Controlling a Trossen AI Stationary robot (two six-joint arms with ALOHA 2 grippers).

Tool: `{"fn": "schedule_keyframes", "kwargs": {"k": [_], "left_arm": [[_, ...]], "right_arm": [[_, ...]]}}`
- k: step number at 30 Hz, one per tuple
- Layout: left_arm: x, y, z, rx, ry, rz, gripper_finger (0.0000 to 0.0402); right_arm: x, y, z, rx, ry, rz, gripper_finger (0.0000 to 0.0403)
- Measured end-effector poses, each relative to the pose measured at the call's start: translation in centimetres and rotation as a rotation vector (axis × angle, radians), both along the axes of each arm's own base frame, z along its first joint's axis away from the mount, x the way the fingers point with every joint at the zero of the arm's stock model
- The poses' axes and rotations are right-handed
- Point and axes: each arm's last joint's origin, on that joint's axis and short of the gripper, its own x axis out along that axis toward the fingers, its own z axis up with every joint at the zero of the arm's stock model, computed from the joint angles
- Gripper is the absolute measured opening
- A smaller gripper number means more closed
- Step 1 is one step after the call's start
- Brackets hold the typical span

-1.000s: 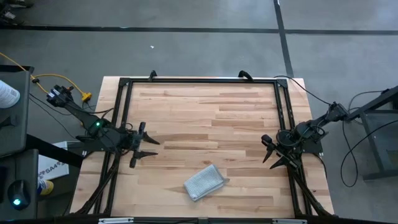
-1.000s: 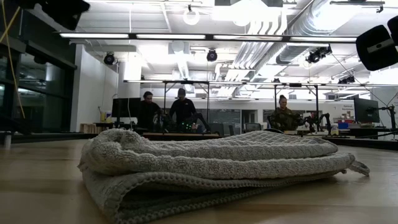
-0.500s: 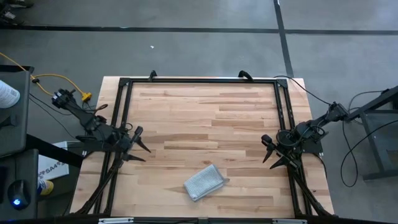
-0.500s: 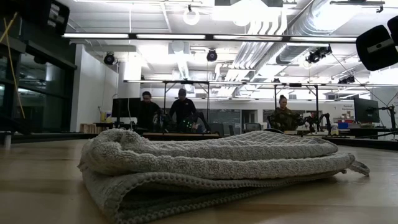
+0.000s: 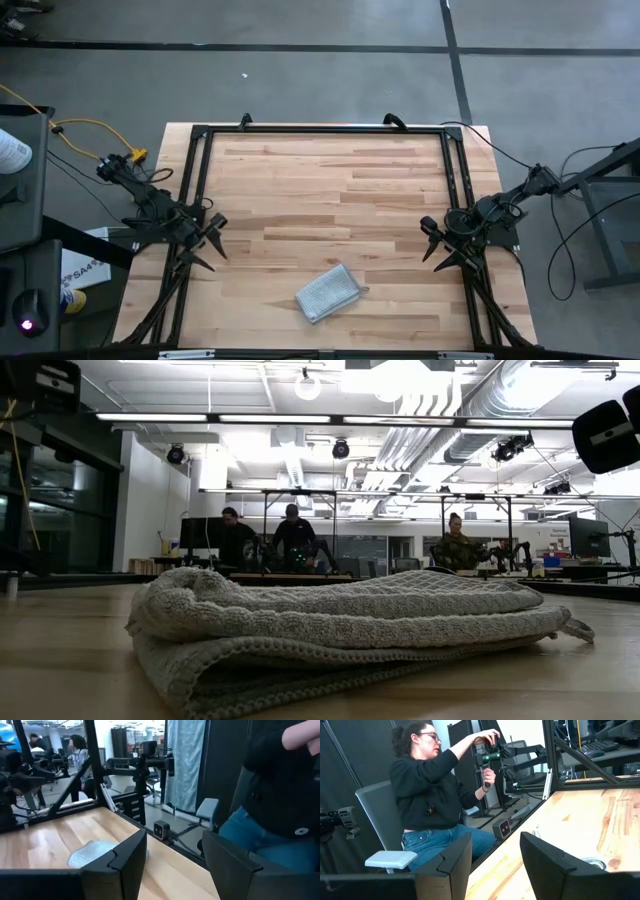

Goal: Fold microfiber towels
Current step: Return to Home Position

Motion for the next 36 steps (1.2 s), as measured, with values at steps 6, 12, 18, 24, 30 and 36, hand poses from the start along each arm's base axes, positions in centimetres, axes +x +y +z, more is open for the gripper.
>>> {"fn": "schedule_keyframes", "kwargs": {"k": [6,12,18,24,30,36], "left_arm": [[0.1,-0.1,-1.5,-0.021,-0.008,-0.004,0.0191],[0.4,-0.4,-2.5,-0.051,-0.047,-0.018,0.0191],[0.5,-0.4,-2.8,-0.039,-0.016,-0.019,0.0191],[0.5,-0.4,-3.5,-0.01,0.045,-0.018,0.0191],[0.5,-0.4,-3.6,-0.008,0.046,-0.014,0.0191],[0.6,-0.4,-3.7,-0.013,0.039,-0.014,0.0191]], "right_arm": [[0.0,0.0,0.0,0.0,0.0,0.0,0.0161],[0.0,0.0,0.0,0.001,-0.002,0.0,0.0161],[0.0,0.0,0.0,0.001,-0.002,0.0,0.0161],[0.0,0.0,0.0,0.001,-0.003,0.0,0.0161],[0.0,0.0,0.0,0.001,-0.002,0.0,0.0161],[0.0,0.0,0.0,0.001,-0.002,0.0,0.0161]]}}
